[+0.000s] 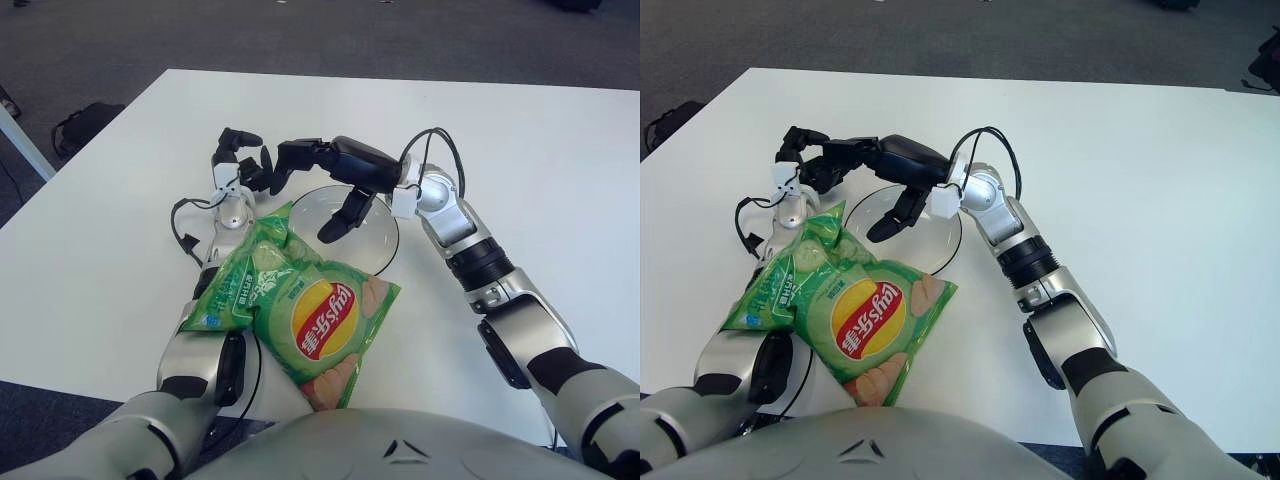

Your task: Put the snack into the plate.

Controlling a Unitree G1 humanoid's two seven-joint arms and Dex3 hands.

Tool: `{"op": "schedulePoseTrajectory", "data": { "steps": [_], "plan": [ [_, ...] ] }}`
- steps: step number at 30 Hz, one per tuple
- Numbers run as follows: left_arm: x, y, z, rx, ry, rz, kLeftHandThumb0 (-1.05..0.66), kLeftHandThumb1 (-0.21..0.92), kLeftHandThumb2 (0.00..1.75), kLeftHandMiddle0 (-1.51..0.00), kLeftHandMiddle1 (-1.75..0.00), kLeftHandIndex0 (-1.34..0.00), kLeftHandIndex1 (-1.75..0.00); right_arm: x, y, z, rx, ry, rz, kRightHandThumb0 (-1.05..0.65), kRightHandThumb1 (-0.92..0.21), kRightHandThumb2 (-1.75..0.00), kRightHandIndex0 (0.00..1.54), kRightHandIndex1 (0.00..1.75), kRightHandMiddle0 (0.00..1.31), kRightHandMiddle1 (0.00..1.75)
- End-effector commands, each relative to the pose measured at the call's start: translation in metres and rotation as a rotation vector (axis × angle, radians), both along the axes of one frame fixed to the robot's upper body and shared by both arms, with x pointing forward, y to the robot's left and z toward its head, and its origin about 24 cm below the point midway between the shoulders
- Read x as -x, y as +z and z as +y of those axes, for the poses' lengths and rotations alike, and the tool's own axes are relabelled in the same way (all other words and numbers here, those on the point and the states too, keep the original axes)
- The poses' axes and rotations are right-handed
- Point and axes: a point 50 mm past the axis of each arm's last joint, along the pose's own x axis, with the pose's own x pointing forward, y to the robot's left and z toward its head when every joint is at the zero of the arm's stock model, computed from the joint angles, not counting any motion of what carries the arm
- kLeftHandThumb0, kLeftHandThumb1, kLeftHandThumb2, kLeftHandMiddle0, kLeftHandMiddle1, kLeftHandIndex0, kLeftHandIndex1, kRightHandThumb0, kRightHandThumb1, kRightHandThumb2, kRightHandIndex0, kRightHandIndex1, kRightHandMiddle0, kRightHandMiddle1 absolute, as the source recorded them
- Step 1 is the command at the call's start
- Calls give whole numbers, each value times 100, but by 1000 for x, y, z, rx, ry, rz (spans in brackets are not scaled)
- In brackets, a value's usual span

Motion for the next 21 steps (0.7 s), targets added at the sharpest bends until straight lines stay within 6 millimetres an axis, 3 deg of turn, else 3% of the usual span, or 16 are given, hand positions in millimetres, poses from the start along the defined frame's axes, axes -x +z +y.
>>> {"op": "schedulePoseTrajectory", "data": {
  "steps": [1,3,9,21],
  "plan": [
    [4,-3,-2,-3,80,12,-47,35,127,-111,-175,-58,-175,1,8,16,304,278,-37,-76,-50,-65,7,21,4,42],
    [3,-2,-5,-2,83,10,-48,33,130,-111,-175,-60,-175,1,9,16,312,294,-48,-83,-57,-54,3,9,2,27],
    [3,1,-11,0,93,4,-49,30,134,-112,-175,-63,-175,3,16,15,346,339,-144,-85,-60,-47,0,1,0,19],
    [-2,-3,-13,25,58,31,-48,32,131,-114,-175,-61,-175,9,26,21,451,469,-151,-75,-53,-56,0,0,0,33]
  ]
}}
